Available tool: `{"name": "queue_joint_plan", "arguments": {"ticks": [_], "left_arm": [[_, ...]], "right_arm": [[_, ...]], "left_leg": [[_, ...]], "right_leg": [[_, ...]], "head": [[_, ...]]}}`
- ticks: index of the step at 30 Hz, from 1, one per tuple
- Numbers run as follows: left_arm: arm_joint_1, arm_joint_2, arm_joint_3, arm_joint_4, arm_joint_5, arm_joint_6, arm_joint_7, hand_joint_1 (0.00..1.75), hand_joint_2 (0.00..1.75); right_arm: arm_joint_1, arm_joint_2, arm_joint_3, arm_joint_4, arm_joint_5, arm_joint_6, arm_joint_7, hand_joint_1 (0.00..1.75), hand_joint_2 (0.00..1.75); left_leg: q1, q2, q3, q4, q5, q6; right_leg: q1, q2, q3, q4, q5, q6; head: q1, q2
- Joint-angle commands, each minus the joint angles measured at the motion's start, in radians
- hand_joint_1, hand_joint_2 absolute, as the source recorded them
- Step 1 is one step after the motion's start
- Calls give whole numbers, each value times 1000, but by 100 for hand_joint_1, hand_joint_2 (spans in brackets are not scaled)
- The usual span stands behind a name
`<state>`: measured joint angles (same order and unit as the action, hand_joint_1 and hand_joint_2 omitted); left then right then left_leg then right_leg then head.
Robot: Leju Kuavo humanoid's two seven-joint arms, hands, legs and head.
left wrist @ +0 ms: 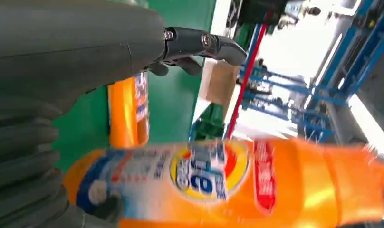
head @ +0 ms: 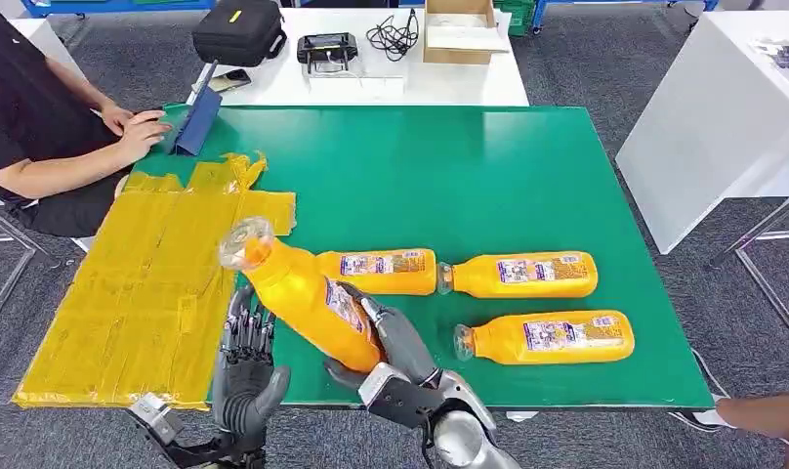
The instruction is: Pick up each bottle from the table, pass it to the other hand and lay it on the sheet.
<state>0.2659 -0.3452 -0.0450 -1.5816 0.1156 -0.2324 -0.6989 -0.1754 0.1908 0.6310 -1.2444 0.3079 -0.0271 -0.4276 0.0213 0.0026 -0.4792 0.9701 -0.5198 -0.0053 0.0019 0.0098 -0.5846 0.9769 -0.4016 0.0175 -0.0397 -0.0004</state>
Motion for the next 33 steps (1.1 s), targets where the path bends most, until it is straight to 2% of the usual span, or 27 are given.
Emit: {"name": "queue_joint_plan", "arguments": {"ticks": [1, 14, 21, 24, 25, 33], "left_arm": [[-6, -4, 9, 20, -7, -28, 1, 0, 175], [-7, -4, 10, 21, -7, -28, 1, 0, 175], [-17, -4, 19, 30, -17, -29, 1, 0, 175], [-25, -4, 22, 46, -50, 3, 1, 0, 175], [-28, -3, 24, 51, -46, 8, 1, 175, 175], [-25, -4, 23, 29, -66, 3, 1, 175, 175]], "right_arm": [[-98, 8, 165, 207, 59, 45, 42, 175, 175], [-100, 14, 173, 220, 62, 41, 43, 175, 175], [-154, 59, 347, 398, 135, 75, 75, 175, 175], [-170, 69, 382, 439, 142, 71, 73, 175, 175], [-173, 71, 385, 445, 141, 69, 72, 175, 175], [-172, 59, 365, 426, 130, 34, 79, 175, 175]], "left_leg": [[-1, 2, 5, -3, 0, 2], [-1, 0, 1, -2, 0, 1], [-1, 1, 2, -2, 0, 1], [0, 1, 2, -2, 0, 1], [-1, 0, 4, -3, 0, 1], [-1, -1, 2, -2, 0, 1]], "right_leg": [[0, 1, 4, -3, 0, 1], [0, 0, 1, -1, 0, 1], [0, 1, 1, -1, 0, 0], [0, 0, 1, -1, 0, 0], [0, -1, 2, -2, 0, 0], [0, -2, 1, -1, -1, 1]], "head": [[0, 0], [0, 0], [0, 0], [0, 0], [0, 0], [0, 0]]}}
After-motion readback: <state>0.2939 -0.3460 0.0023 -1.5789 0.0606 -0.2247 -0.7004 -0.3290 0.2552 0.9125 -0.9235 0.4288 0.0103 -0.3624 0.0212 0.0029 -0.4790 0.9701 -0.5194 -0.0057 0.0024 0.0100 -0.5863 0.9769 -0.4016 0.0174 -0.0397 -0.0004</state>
